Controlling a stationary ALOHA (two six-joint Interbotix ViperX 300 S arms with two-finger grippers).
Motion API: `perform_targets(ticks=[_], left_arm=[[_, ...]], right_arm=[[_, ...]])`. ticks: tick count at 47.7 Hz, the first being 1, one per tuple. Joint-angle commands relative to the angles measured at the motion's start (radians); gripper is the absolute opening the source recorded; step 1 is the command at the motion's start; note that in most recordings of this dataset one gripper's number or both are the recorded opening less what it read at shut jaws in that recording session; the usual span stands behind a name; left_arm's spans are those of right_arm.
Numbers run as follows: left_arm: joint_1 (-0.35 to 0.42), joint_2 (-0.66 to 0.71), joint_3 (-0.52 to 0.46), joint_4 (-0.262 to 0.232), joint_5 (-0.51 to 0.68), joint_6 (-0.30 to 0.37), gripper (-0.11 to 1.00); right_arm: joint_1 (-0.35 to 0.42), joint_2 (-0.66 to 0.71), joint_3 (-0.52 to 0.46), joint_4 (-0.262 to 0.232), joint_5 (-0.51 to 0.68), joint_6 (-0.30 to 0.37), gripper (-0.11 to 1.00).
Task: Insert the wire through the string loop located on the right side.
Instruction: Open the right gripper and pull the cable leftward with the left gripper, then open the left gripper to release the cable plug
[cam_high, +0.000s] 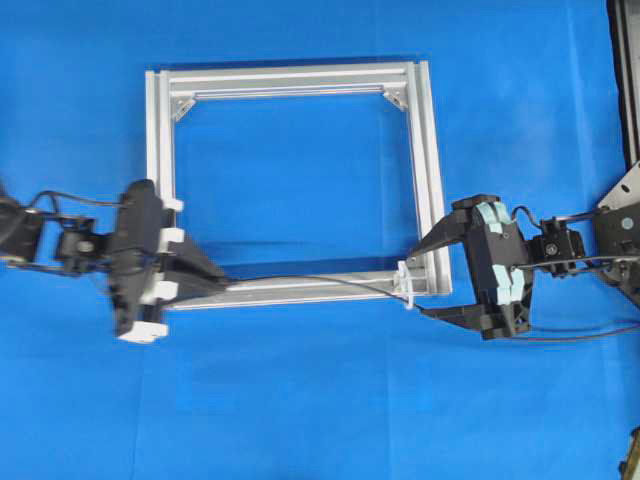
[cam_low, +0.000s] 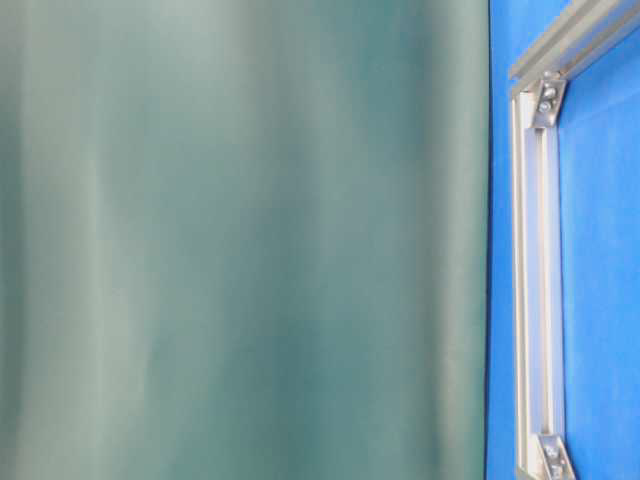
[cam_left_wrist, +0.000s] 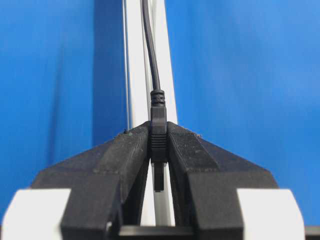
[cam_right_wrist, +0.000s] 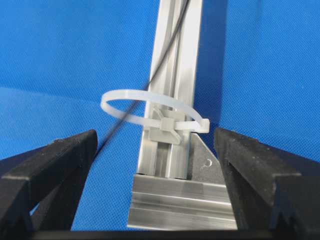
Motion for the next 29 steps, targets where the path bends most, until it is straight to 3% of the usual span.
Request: perform_targets(ticks=[1,12,29], left_arm=[[-0.015,-0.064,0.052,0.003,-0.026,-0.002,0.08],[-0.048,-0.164,0.147,0.002,-0.061,-0.002,0.08],[-0.071,-0.161,0.132,0.002,-0.031,0.015,0.08]], right_arm=[[0.000,-0.017,-0.020,-0.002,-0.005,-0.002,0.85],[0.000,-0.017,-0.023,-0.002,-0.006,0.000,0.85],[0.000,-0.015,-0.026,0.002,-0.006,0.002,0.85]])
